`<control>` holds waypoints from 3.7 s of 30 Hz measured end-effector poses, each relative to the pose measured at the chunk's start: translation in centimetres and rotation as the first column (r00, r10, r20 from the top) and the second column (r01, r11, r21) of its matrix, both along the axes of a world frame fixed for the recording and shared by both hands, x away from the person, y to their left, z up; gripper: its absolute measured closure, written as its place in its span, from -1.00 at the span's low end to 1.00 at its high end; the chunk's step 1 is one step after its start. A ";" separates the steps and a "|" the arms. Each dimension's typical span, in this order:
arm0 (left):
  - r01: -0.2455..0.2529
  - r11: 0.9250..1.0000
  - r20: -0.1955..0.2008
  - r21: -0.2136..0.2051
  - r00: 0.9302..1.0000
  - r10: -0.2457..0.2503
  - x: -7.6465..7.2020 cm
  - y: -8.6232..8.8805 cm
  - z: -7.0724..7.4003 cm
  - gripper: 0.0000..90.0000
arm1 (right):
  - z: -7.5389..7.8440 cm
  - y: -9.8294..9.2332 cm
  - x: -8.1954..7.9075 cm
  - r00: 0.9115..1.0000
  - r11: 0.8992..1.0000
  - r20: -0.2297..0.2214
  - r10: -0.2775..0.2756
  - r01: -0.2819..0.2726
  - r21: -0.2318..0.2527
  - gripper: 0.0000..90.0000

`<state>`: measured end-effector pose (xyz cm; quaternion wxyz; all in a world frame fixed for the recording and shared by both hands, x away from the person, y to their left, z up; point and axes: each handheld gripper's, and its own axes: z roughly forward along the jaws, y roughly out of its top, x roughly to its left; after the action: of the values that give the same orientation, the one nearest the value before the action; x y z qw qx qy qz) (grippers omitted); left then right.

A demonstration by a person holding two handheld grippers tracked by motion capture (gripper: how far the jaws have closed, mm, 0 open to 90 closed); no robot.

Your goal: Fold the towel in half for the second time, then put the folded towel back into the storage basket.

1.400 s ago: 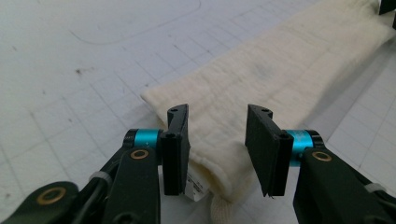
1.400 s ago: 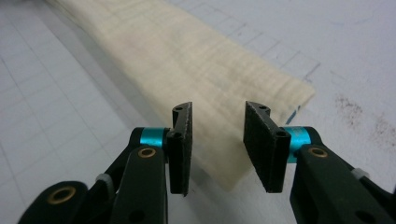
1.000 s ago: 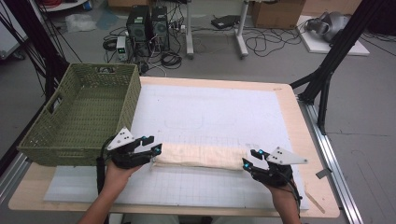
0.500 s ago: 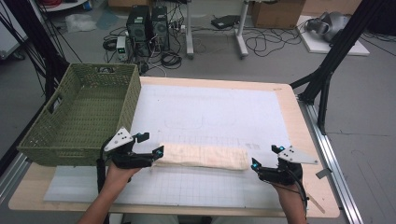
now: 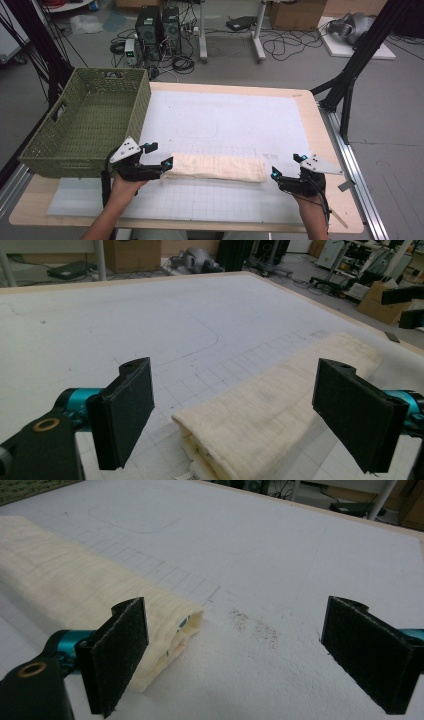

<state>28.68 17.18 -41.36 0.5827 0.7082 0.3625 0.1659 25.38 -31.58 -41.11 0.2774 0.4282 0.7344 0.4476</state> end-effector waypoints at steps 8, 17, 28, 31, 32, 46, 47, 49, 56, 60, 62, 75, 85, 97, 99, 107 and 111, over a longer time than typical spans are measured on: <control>-0.007 1.000 -0.016 0.016 1.000 0.007 0.0 0.0 -0.2 -0.61 | -0.1 0.2 0.2 1.000 1.000 -0.003 0.012 -0.012 -0.017 -0.76; -0.009 1.000 -0.035 0.025 0.999 0.010 0.2 0.1 -0.3 -0.59 | -0.2 0.3 0.2 1.000 1.000 -0.008 0.009 -0.009 -0.014 -0.76; -0.042 0.997 -0.115 0.060 0.992 0.048 0.5 -0.4 -0.7 -0.58 | -0.3 0.5 0.2 1.000 1.000 -0.010 0.019 -0.019 -0.017 -0.76; -0.035 0.997 -0.134 0.070 0.990 0.044 0.6 -0.5 -0.9 -0.47 | -0.4 0.4 0.2 1.000 0.999 -0.016 0.026 -0.026 -0.020 -0.76; -0.034 0.997 -0.146 0.074 0.988 0.044 0.7 -0.5 -1.1 -0.46 | -0.5 0.4 0.2 0.999 0.999 -0.018 0.027 -0.027 -0.018 -0.76; -0.023 0.995 -0.210 0.100 0.977 0.044 1.0 -0.7 -2.0 -0.30 | -0.6 0.5 0.3 0.999 0.999 -0.023 0.033 -0.033 -0.022 -0.76; -0.023 0.994 -0.215 0.111 0.976 0.047 1.0 -0.7 -2.1 -0.30 | -0.6 0.5 0.3 0.999 0.999 -0.024 0.033 -0.033 -0.021 -0.76; -0.025 0.989 -0.223 0.143 0.973 0.057 1.0 -0.9 -2.3 -0.27 | -0.6 0.5 0.3 0.999 0.999 -0.028 0.033 -0.034 -0.021 -0.76; -0.011 0.983 -0.249 0.182 0.967 0.057 1.0 -1.4 -2.8 -0.23 | -0.7 0.6 0.3 0.999 0.999 -0.037 0.039 -0.040 -0.023 -0.76; -0.001 0.981 -0.248 0.194 0.967 0.050 1.0 -1.6 -3.0 -0.23 | -0.8 0.6 0.3 0.998 0.999 -0.038 0.045 -0.046 -0.024 -0.76; 0.004 0.978 -0.250 0.206 0.967 0.049 1.0 -1.7 -3.1 -0.22 | -0.8 0.7 0.3 0.998 0.999 -0.041 0.046 -0.047 -0.023 -0.76; 0.035 0.940 -0.223 0.339 0.974 0.044 0.1 -3.5 -3.5 -0.17 | -0.8 0.7 0.4 0.998 0.998 -0.050 0.050 -0.051 -0.022 -0.76; 0.045 0.936 -0.210 0.350 0.977 0.032 -0.6 -4.2 -3.5 0.13 | -0.9 0.8 0.4 0.996 0.998 -0.058 0.061 -0.062 -0.024 -0.76; 0.088 0.965 -0.214 0.246 0.976 -0.034 -0.6 -4.0 -3.1 0.72 | -1.2 1.0 0.7 0.994 0.997 -0.076 0.081 -0.082 -0.013 -0.76; 0.077 0.975 -0.215 0.209 0.976 -0.031 -0.5 -3.6 -3.0 0.72 | -1.4 1.1 0.8 0.992 0.996 -0.095 0.083 -0.085 -0.021 -0.76; 0.062 0.984 -0.227 0.167 0.974 -0.023 -0.3 -3.0 -2.8 0.69 | -2.1 2.1 1.1 0.988 0.996 -0.130 0.077 -0.083 -0.037 -0.76; 0.059 0.984 -0.226 0.168 0.974 -0.019 -0.3 -2.9 -2.8 0.70 | -2.8 3.0 1.4 0.983 0.994 -0.167 0.079 -0.090 -0.064 -0.76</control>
<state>28.41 14.27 -44.17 0.4775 0.7774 0.3958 0.1047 26.78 -28.61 -43.93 0.2116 0.4220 0.7878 0.3956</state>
